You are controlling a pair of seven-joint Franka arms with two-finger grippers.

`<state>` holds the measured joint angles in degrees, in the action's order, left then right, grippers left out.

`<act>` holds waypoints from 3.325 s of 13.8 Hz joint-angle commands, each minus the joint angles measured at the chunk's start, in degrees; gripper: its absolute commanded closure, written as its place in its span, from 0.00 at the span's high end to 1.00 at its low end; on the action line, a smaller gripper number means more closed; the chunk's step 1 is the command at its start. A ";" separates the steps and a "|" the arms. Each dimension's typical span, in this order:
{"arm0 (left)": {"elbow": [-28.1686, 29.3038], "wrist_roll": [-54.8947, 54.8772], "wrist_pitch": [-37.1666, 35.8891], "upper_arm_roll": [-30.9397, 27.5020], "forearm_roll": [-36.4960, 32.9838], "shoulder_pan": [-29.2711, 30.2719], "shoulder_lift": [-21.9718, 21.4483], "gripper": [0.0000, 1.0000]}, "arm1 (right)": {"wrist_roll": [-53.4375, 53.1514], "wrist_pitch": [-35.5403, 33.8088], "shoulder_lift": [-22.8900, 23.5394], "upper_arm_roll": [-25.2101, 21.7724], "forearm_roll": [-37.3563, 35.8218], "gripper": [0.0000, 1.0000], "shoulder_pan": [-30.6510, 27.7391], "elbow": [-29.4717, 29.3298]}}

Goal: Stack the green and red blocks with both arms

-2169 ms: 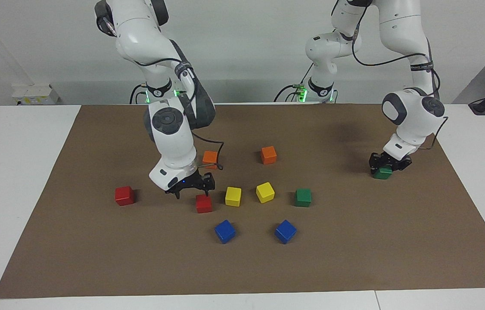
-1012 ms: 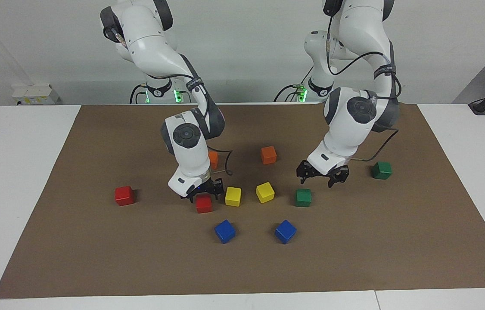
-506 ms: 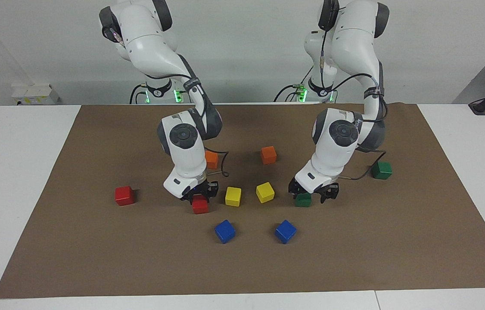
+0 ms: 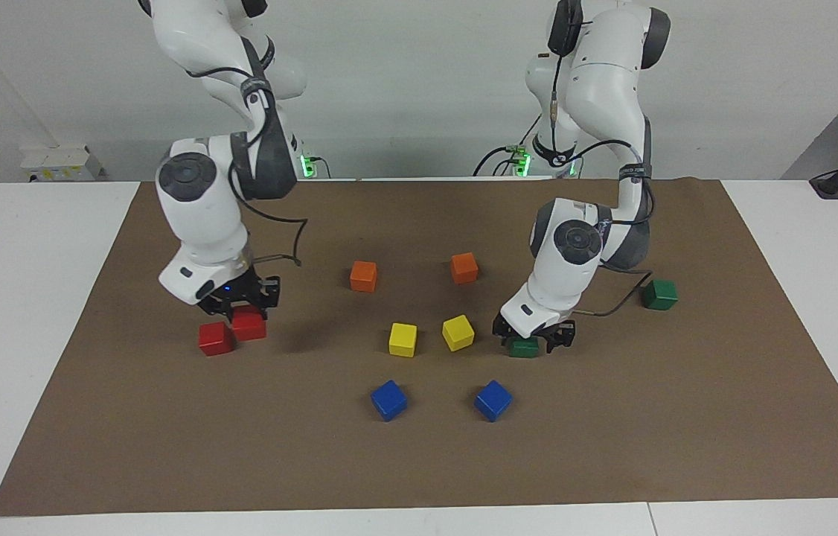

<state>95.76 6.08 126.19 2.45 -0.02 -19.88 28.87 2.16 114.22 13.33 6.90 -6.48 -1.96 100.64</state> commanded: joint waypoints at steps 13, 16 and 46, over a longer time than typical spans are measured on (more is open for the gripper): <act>-0.05 1.13 -7.87 -1.30 0.02 0.54 -5.29 0.00 | 10.84 10.23 -3.57 0.92 2.70 0.00 -8.58 10.37; 1.71 0.08 -16.99 -1.22 0.90 7.64 -15.57 0.00 | 11.64 10.67 -3.66 1.01 2.96 0.00 -9.11 11.42; 27.99 -30.51 4.07 -1.22 2.66 30.08 -24.39 0.00 | 11.29 18.05 -1.29 1.01 3.93 0.00 -8.76 14.59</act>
<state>122.76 -23.16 128.61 0.85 1.48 9.61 4.75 11.69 131.23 12.59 7.44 -3.61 -10.07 114.14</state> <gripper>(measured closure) 0.449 0.449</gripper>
